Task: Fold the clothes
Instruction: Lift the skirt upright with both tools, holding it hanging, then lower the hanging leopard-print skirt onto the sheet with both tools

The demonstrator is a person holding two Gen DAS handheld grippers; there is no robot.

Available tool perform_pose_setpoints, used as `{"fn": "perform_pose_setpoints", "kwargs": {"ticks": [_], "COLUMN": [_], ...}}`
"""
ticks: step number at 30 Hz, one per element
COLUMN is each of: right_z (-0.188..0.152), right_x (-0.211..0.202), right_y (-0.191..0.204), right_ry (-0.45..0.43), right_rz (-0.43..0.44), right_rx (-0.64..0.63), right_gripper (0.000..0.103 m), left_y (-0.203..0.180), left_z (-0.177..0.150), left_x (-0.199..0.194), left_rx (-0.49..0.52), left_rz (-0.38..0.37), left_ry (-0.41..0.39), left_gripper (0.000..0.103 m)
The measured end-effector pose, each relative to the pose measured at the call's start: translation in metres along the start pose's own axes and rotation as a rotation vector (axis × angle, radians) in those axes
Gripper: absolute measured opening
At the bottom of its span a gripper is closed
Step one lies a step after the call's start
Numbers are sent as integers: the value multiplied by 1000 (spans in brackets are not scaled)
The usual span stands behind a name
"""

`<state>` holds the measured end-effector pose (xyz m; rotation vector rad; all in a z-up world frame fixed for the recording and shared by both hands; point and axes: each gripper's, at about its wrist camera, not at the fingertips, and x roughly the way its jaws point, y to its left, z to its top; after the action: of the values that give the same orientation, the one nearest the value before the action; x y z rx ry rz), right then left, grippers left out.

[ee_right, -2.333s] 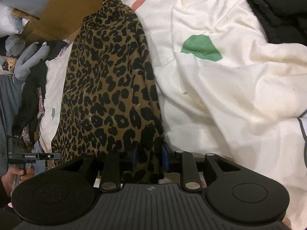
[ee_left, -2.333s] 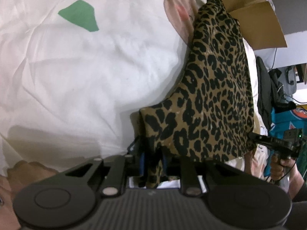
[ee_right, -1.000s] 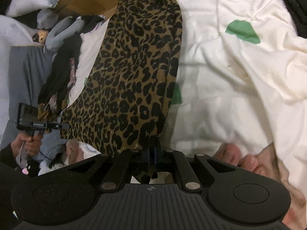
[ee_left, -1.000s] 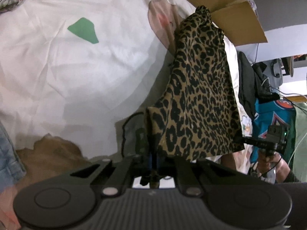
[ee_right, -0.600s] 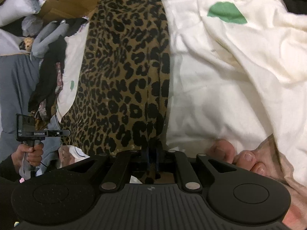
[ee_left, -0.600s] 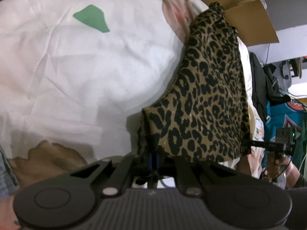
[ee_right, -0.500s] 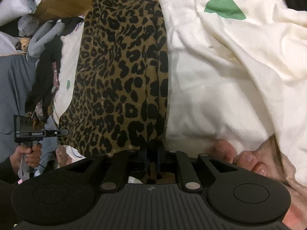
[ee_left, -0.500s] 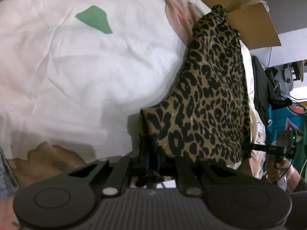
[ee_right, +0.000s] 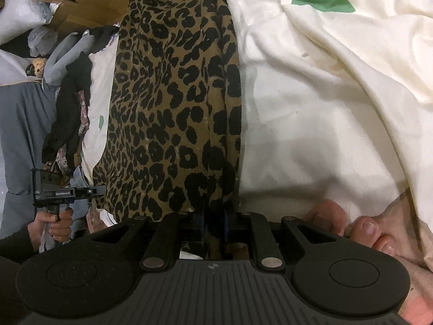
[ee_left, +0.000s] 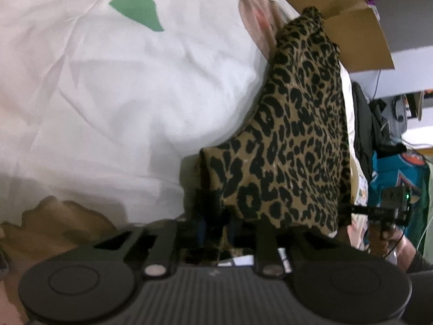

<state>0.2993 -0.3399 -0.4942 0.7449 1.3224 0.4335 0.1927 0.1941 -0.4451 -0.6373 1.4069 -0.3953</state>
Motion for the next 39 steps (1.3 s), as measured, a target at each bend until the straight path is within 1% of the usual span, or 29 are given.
{"fn": "perform_pose_setpoints", "kwargs": {"ticks": [4, 6, 9, 11, 16, 19, 22, 24, 27, 30, 33, 36, 39], "right_z": [1, 1, 1, 1, 3, 0, -4, -4, 3, 4, 4, 7, 9], "right_x": [-8, -13, -22, -29, -42, -50, -54, -56, -57, -53, -47, -45, -44], "right_y": [6, 10, 12, 19, 27, 31, 35, 34, 27, 25, 23, 25, 26], "right_ry": [-15, -25, -29, -22, 28, 63, 96, 100, 83, 60, 38, 21, 3], "right_rz": [10, 9, 38, 50, 84, 112, 136, 131, 121, 107, 93, 103, 116], "right_rx": [-28, -46, -61, -87, -140, -161, -176, -173, -146, -113, -70, -60, -53], "right_gripper": [2, 2, 1, 1, 1, 1, 1, 1, 2, 2, 2, 2, 2], "left_y": [-5, -7, -12, -18, -31, -38, -43, -42, -40, -43, -40, -43, -46], "left_z": [1, 2, 0, -4, -13, -21, -25, -24, -22, -22, -17, -10, -5], "left_x": [-6, -16, -33, -40, -55, -74, -82, -77, -65, -67, -71, -72, -74], "left_rx": [19, 22, 17, 32, 36, 30, 19, 10, 5, 1, -25, -24, -31], "left_rz": [-15, -23, -58, -62, -63, -65, -69, -68, -46, -44, -52, -43, -49], "left_ry": [12, 12, 7, 14, 51, 72, 74, 74, 80, 61, 39, 21, -8], "left_gripper": [4, 4, 4, 4, 4, 4, 4, 4, 4, 4, 4, 4, 4]}}
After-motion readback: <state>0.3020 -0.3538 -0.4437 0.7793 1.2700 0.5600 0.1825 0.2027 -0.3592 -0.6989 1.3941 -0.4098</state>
